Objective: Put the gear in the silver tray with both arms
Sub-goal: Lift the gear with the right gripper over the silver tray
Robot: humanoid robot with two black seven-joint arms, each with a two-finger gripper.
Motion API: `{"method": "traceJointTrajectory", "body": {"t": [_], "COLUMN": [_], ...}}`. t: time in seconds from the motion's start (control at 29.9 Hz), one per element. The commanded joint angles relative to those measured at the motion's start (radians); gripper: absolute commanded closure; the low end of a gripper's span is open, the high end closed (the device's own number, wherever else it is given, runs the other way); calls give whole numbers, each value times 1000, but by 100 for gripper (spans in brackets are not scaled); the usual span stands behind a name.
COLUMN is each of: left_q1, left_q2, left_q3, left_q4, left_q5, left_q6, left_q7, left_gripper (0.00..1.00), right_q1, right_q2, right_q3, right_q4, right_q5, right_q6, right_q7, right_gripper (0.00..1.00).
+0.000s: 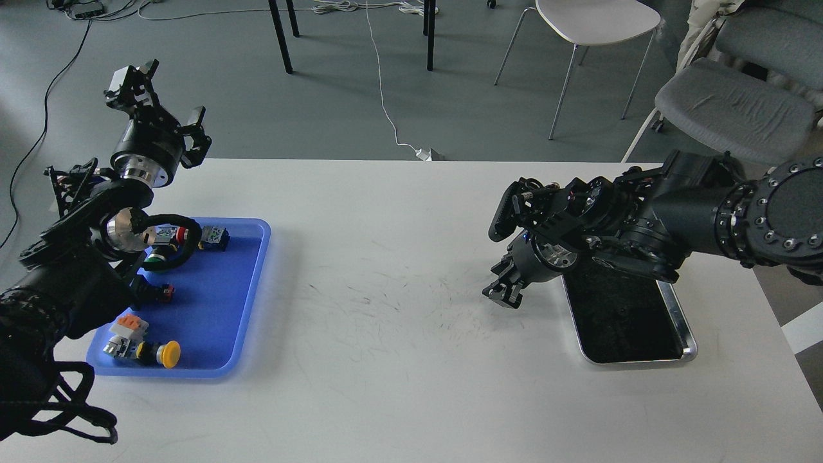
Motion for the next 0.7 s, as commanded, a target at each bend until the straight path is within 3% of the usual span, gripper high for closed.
{"method": "traceJointTrajectory", "body": {"t": [0.0, 0.5, 0.67], "left_q1": [0, 8, 8], "left_q2": [0, -2, -2], "left_q3": [0, 0, 0], "left_q4": [0, 17, 17], "left_q5": [0, 0, 0], "left_q6": [0, 0, 0], "left_q7": [0, 0, 0], "left_gripper": [1, 1, 1], "right_q1": [1, 4, 4], "right_q2": [3, 16, 26], "right_q3": [-2, -20, -23], "right_q4": [2, 9, 11], "right_q5": [0, 1, -5], "right_q6": [1, 4, 6], "right_q7": [0, 0, 0], "right_gripper": [57, 57, 66]}}
